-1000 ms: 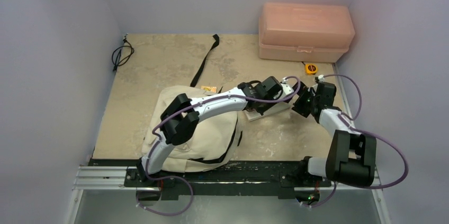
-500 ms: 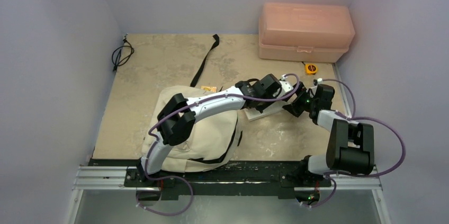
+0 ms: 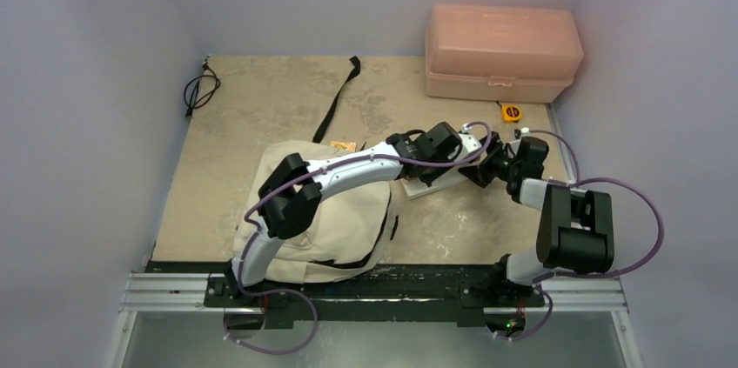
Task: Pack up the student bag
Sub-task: Pick up the book from the center of the board.
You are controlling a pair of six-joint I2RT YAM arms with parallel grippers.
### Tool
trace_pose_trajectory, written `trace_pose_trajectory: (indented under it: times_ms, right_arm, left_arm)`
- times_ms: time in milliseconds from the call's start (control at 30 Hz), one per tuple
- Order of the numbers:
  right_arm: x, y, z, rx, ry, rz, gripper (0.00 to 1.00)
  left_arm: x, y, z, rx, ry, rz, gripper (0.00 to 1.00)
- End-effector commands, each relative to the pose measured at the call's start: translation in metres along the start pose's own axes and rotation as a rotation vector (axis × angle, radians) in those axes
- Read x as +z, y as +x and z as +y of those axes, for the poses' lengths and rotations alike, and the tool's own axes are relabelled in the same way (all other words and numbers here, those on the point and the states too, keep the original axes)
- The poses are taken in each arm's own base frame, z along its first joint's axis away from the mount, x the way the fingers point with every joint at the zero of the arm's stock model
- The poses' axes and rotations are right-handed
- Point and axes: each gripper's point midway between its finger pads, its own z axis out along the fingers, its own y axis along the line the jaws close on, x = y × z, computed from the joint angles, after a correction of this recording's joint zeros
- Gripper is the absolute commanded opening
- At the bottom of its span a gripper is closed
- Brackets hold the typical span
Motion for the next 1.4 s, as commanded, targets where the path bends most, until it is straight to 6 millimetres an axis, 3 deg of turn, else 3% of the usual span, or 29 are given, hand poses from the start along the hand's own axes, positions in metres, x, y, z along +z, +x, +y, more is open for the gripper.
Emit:
trace_pose_trajectory:
  times_ms: [0, 167, 200, 300, 367, 500, 567, 767, 967, 1167, 1367]
  right_arm:
    - [0.006, -0.009, 0.016, 0.006, -0.069, -0.023, 0.76]
    - [0.020, -0.007, 0.029, 0.021, -0.102, -0.022, 0.62]
    - [0.023, -0.005, 0.029, 0.025, -0.103, -0.019, 0.54]
    - [0.024, -0.001, 0.036, 0.022, -0.135, -0.018, 0.17]
    - [0.020, -0.003, 0.039, 0.009, -0.134, -0.045, 0.00]
    - [0.010, -0.006, 0.057, -0.027, -0.173, -0.054, 0.00]
    - [0.003, -0.006, 0.074, -0.037, -0.239, -0.037, 0.00]
    - [-0.028, -0.008, 0.130, -0.138, -0.350, -0.036, 0.00]
    - [-0.070, 0.000, 0.189, -0.342, -0.475, -0.033, 0.00]
    - [-0.109, 0.015, 0.239, -0.502, -0.614, -0.019, 0.00]
    - [-0.137, 0.048, 0.277, -0.634, -0.765, 0.050, 0.00]
  left_arm:
    - [-0.028, -0.031, 0.005, -0.037, 0.013, -0.097, 0.00]
    - [-0.034, -0.034, 0.003, -0.103, 0.021, -0.090, 0.00]
    - [-0.036, -0.035, 0.002, -0.116, 0.028, -0.090, 0.00]
    - [-0.051, -0.040, 0.003, -0.199, 0.040, -0.050, 0.02]
    - [-0.067, -0.045, 0.006, -0.267, 0.050, -0.035, 0.20]
    - [-0.111, -0.065, 0.019, -0.363, 0.060, -0.138, 0.57]
    - [-0.142, -0.072, 0.031, -0.423, 0.064, -0.211, 0.65]
    - [-0.207, -0.072, 0.077, -0.735, 0.152, -0.399, 0.69]
    - [-0.257, -0.056, 0.116, -0.908, 0.203, -0.563, 0.70]
    - [-0.281, -0.045, 0.130, -0.893, 0.235, -0.631, 0.79]
    - [-0.266, -0.055, 0.122, -0.786, 0.373, -0.633, 0.89]
